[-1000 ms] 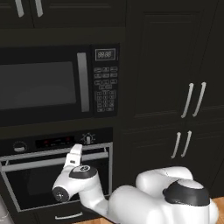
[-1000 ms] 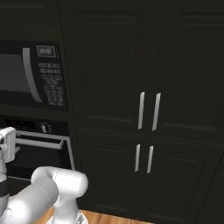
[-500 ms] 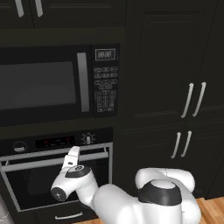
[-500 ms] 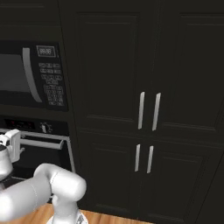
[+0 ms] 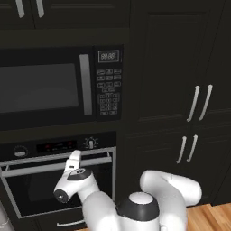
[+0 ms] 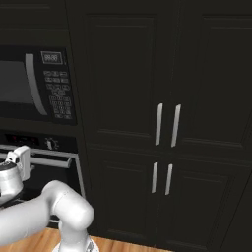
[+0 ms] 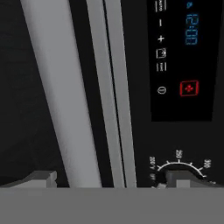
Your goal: Take the baked cake out of the oven and place it on the plate for cooling. Then close the oven door.
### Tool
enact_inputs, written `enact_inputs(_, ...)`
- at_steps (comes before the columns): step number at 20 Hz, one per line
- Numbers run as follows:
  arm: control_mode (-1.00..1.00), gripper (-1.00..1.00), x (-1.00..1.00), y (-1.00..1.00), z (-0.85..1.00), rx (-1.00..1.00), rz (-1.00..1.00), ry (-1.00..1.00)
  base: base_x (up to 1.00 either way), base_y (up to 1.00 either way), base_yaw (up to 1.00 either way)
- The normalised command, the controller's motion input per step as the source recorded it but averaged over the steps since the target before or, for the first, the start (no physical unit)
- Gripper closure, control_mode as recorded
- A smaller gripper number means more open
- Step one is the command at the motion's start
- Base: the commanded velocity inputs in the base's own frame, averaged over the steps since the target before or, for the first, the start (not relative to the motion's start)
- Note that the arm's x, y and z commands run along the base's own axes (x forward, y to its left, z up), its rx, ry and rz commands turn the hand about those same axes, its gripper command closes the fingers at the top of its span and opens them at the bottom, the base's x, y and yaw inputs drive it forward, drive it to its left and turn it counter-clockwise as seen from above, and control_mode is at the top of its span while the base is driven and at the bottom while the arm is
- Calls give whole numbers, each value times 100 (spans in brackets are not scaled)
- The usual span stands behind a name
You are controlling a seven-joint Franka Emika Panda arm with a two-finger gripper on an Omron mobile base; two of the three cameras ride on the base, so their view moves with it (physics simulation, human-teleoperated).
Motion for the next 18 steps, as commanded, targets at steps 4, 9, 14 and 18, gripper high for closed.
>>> enact_inputs(4,-100,-100,28,11,-41,-7,0,0,0,0,0)
enact_inputs(9,-100,-100,23,17,-41,-6,0,0,0,0,0)
enact_inputs(14,-100,-100,28,13,-30,-3,0,0,0,0,0)
enact_inputs(18,-100,-100,24,9,-26,-3,0,-1,0,0,0)
